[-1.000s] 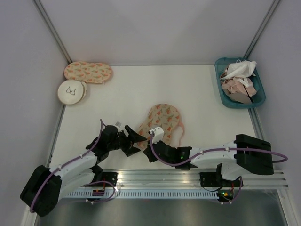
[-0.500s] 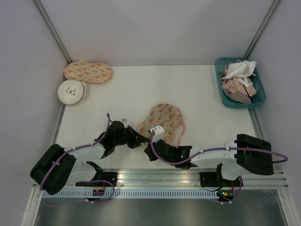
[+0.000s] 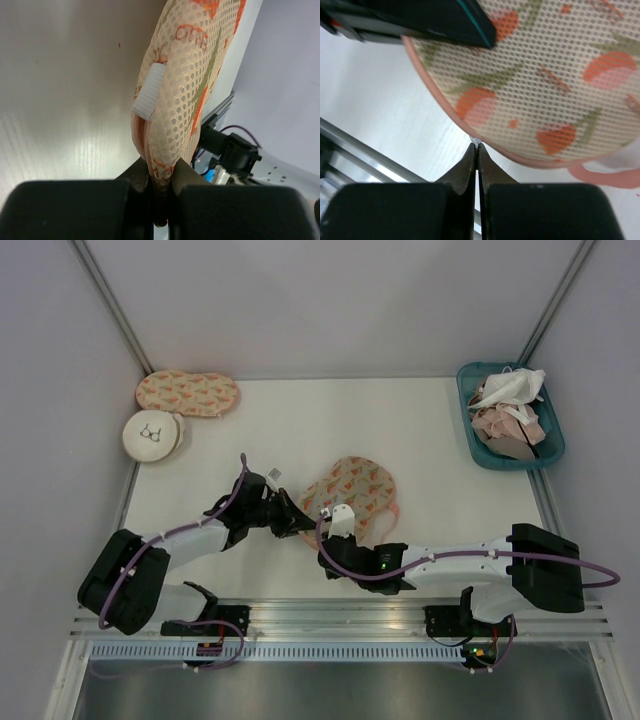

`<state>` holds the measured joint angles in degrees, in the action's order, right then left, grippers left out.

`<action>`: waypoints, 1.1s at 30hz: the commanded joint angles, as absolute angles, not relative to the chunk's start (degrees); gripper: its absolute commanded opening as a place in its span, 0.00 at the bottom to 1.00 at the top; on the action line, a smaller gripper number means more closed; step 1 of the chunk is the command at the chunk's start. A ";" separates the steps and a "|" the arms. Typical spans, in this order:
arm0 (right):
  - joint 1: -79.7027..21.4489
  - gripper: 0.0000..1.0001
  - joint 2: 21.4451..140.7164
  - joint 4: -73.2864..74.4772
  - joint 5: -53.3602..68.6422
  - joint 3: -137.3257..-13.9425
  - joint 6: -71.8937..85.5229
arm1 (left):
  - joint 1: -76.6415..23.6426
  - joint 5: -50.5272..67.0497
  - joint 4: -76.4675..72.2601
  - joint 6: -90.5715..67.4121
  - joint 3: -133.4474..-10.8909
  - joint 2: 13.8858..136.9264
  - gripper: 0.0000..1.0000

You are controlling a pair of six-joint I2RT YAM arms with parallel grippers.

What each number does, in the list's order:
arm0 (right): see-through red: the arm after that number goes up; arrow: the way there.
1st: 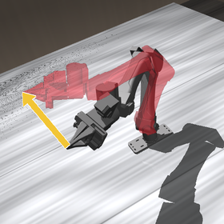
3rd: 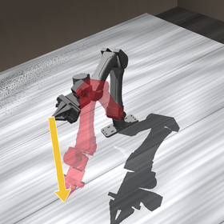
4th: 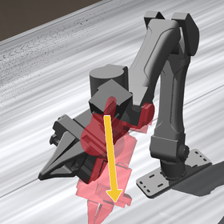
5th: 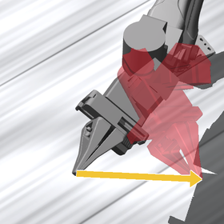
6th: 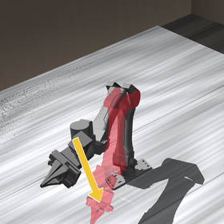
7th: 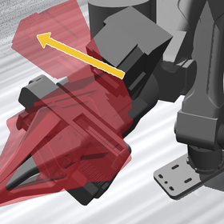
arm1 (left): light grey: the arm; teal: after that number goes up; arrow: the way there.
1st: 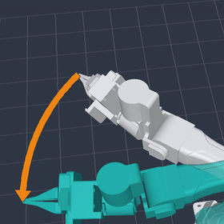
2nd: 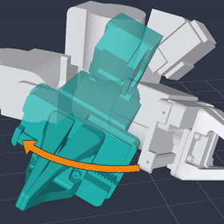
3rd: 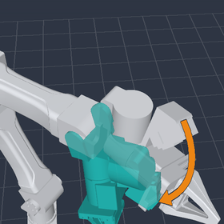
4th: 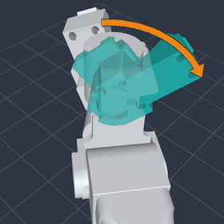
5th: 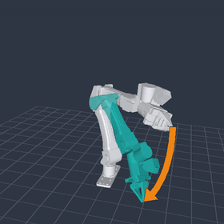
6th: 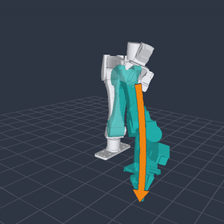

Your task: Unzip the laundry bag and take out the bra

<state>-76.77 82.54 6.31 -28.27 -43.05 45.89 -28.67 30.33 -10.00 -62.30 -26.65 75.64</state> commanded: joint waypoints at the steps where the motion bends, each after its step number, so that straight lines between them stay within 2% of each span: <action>1: -77.17 0.00 81.39 16.34 -30.93 -44.12 49.13 | -27.42 36.73 -9.94 -50.48 -30.93 76.11 0.02; 11: -74.89 0.00 81.47 23.63 -36.47 -42.28 53.44 | -26.72 46.41 11.66 -28.93 -41.74 80.86 0.02; 16: -73.57 0.00 80.43 28.65 -39.28 -42.45 55.28 | -26.81 45.97 13.97 -26.47 -42.88 81.82 0.02; 22: -72.77 0.00 77.08 35.59 -42.10 -42.10 56.86 | -26.81 39.47 19.33 -23.38 -45.17 82.53 0.02; 30: -70.49 0.01 75.76 34.55 -40.52 -38.94 55.46 | -26.89 50.09 16.89 -23.20 -46.76 84.11 0.02; 31: -70.31 0.00 75.85 34.02 -40.26 -38.59 55.46 | -26.98 51.49 16.44 -23.46 -46.67 84.20 0.03; 33: -70.14 0.01 76.03 32.09 -39.73 -38.32 54.67 | -26.98 52.64 15.39 -24.16 -46.67 84.03 0.13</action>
<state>-70.81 76.71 31.46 -37.80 -39.20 55.92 -27.00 45.76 17.28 -26.87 -44.75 84.05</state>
